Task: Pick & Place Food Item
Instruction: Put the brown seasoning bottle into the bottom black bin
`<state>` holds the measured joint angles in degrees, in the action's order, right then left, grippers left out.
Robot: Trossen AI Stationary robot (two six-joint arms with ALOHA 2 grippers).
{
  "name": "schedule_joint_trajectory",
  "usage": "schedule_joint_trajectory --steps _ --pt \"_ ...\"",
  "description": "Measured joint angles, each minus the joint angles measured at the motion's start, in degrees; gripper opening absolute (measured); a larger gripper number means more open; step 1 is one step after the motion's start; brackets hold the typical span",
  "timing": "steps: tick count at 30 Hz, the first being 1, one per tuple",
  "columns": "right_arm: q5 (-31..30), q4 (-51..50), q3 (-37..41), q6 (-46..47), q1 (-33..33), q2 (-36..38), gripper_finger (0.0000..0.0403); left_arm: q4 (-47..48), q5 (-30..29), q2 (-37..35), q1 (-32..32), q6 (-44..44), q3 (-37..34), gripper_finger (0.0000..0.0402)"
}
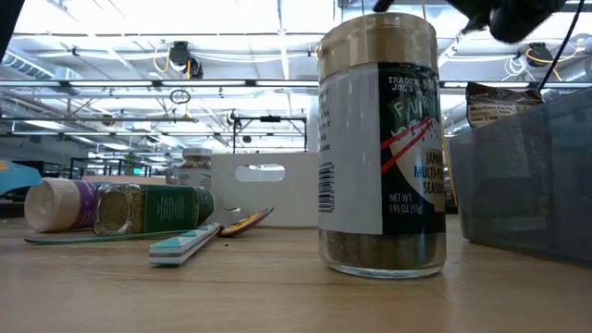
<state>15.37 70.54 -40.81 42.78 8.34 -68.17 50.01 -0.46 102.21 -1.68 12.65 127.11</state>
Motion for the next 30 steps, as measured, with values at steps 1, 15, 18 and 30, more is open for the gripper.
schedule_joint_trajectory --steps 1,15,18,30 --pt "0.0 -2.3 -1.0 -1.4 0.0 0.7 0.0185 -0.4 1.1 0.0 -0.8 2.8 0.0 0.0323" --pt "-1.2 -59.1 -24.0 -34.8 0.0 7.7 0.0185 -8.2 19.5 0.0 -8.1 26.2 0.0 0.0324" --pt "-3.9 -63.8 -26.5 -38.8 -0.1 7.6 0.0185 -11.4 21.9 0.5 -8.6 30.1 0.0 0.0324" --pt "-10.9 -63.9 -27.3 -44.6 -0.2 7.5 0.0185 -11.6 16.8 1.4 -9.1 30.5 0.0 0.0324"
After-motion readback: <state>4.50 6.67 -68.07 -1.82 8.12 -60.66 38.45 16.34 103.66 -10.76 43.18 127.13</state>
